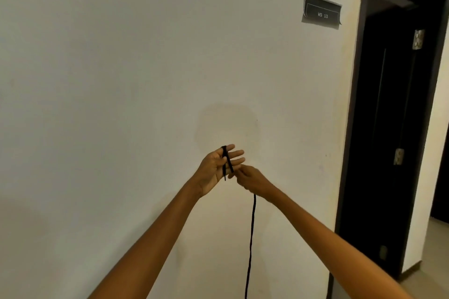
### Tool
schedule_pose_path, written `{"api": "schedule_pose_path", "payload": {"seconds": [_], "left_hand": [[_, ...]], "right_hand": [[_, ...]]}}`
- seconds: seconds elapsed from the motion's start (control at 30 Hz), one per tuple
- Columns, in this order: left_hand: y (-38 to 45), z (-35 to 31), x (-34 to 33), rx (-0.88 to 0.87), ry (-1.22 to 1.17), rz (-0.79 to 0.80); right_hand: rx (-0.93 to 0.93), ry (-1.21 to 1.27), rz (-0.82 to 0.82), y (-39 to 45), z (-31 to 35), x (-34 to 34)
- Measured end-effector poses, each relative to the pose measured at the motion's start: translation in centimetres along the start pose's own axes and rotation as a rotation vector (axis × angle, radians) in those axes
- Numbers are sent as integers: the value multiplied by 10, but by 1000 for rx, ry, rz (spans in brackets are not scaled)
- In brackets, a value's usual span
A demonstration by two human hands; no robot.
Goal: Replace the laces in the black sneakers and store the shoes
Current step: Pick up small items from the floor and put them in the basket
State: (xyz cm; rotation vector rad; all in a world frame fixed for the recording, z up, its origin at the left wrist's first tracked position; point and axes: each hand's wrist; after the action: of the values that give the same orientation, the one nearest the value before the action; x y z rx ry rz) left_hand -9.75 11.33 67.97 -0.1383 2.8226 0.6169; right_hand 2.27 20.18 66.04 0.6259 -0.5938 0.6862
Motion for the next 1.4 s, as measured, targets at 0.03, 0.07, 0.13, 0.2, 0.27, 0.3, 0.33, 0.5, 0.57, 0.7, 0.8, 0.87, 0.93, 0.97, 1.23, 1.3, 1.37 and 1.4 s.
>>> {"api": "schedule_pose_path", "payload": {"seconds": [0.03,0.07,0.13,0.2,0.27,0.3,0.33,0.5,0.57,0.7,0.8,0.87,0.93,0.97,1.23,1.3,1.37,1.4], "left_hand": [[1,3,3,-4,44,-41],[2,7,6,-11,89,-70],[3,12,11,-30,188,-101],[5,16,12,-21,335,-104],[5,19,8,16,471,-72],[5,20,5,18,509,-46],[5,21,1,13,517,-17],[-4,15,-13,79,367,126],[-7,12,-18,91,306,212],[2,14,-28,-7,-44,109],[13,21,-23,-4,-54,-36],[16,31,-18,30,68,-94],[16,39,-11,44,255,-104],[15,42,-7,45,358,-86],[-4,46,-12,182,380,175],[-10,40,-16,192,242,239],[-12,37,-17,175,102,252],[-10,37,-15,152,31,231]], "right_hand": [[16,-48,42,-3,0,-3],[38,-107,72,-5,0,-3],[88,-232,81,-8,3,4],[138,-292,66,-9,9,15],[197,-320,41,-11,20,26],[219,-313,10,-10,25,30],[231,-285,-37,-7,29,36],[152,-47,-317,9,28,58],[84,84,-333,9,15,53],[18,56,-127,4,-24,20],[-44,-77,33,-8,-35,-5],[-19,-180,102,-13,-34,-8],[50,-308,111,-14,-28,1],[88,-337,96,-15,-23,8],[145,-90,-143,6,9,67],[78,-74,-161,11,-1,60],[47,-82,-114,11,-19,44],[44,-104,-66,12,-30,34]]}}
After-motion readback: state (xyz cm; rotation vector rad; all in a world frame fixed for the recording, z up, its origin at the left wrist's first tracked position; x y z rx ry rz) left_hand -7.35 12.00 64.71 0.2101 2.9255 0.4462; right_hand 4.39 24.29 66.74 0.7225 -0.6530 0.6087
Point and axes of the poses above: each hand's wrist, its own y-axis towards the middle knuckle, its own x-axis out of the back of the hand, z = x × y, and after that the axes turned 2 degrees about -y, right-handed
